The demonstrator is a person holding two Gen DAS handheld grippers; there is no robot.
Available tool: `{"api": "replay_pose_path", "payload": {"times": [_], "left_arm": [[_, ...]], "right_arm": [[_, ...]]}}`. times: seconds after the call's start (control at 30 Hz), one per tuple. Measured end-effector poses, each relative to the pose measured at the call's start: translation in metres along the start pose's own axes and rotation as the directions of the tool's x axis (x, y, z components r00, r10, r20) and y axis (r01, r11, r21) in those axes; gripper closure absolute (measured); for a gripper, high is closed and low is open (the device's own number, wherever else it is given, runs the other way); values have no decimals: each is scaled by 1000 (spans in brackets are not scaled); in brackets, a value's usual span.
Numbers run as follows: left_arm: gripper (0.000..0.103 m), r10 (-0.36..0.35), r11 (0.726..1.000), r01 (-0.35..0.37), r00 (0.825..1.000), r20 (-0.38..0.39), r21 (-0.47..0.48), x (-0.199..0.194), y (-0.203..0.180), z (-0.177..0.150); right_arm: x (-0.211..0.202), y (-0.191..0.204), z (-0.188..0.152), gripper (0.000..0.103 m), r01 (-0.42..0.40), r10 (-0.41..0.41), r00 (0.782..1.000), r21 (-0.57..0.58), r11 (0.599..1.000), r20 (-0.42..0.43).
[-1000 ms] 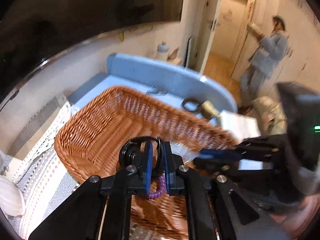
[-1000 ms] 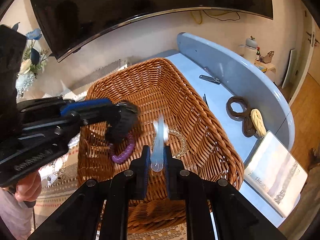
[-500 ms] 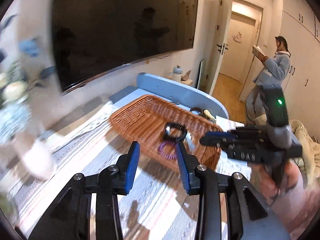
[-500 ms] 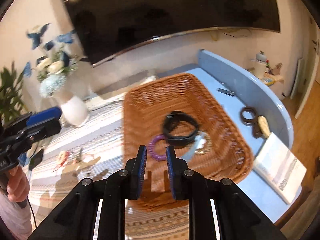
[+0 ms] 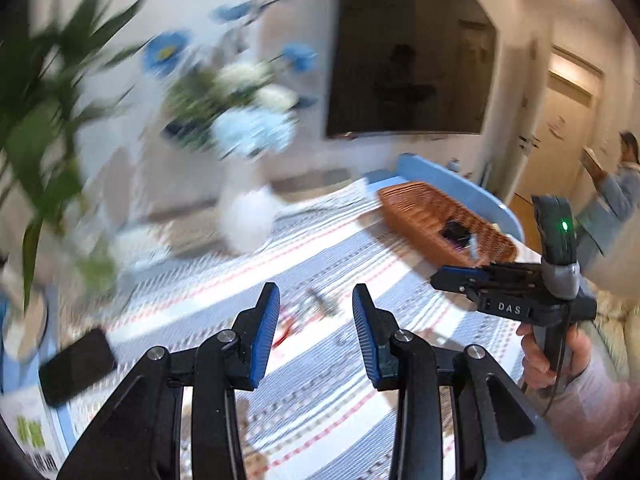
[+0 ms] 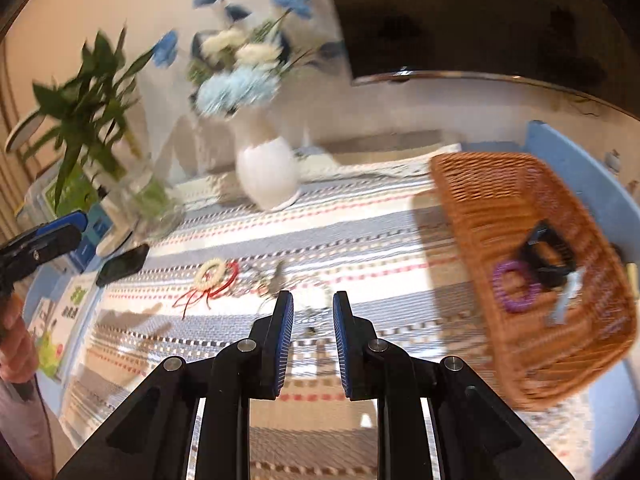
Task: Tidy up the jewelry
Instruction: 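Grasp the cream bead bracelet with the left tool while the right grasps the red cord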
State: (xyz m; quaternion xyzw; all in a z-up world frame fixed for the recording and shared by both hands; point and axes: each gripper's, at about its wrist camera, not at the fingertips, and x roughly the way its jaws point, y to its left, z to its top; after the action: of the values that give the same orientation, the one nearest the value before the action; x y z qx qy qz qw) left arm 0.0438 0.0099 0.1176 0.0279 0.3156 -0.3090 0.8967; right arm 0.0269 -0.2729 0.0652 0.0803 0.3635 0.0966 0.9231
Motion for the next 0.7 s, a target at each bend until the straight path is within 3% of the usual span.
{"api": "replay_pose_path", "payload": {"times": [0.2,0.47,0.7], "left_arm": [[65,-10,997,3,996,-89,-72,34,45,-32],[65,21,995,7,961,-275,100,102,45,-52],[65,25,970,48,955,-296,237,139,36,-40]], "right_arm": [[49,11,-29,83,15,-17,999,-45,999,-34],[63,12,-34,83,24,-29,998,-71,997,-59],[66,4,-32,82,2,-4,997,-30,1000,-74]]}}
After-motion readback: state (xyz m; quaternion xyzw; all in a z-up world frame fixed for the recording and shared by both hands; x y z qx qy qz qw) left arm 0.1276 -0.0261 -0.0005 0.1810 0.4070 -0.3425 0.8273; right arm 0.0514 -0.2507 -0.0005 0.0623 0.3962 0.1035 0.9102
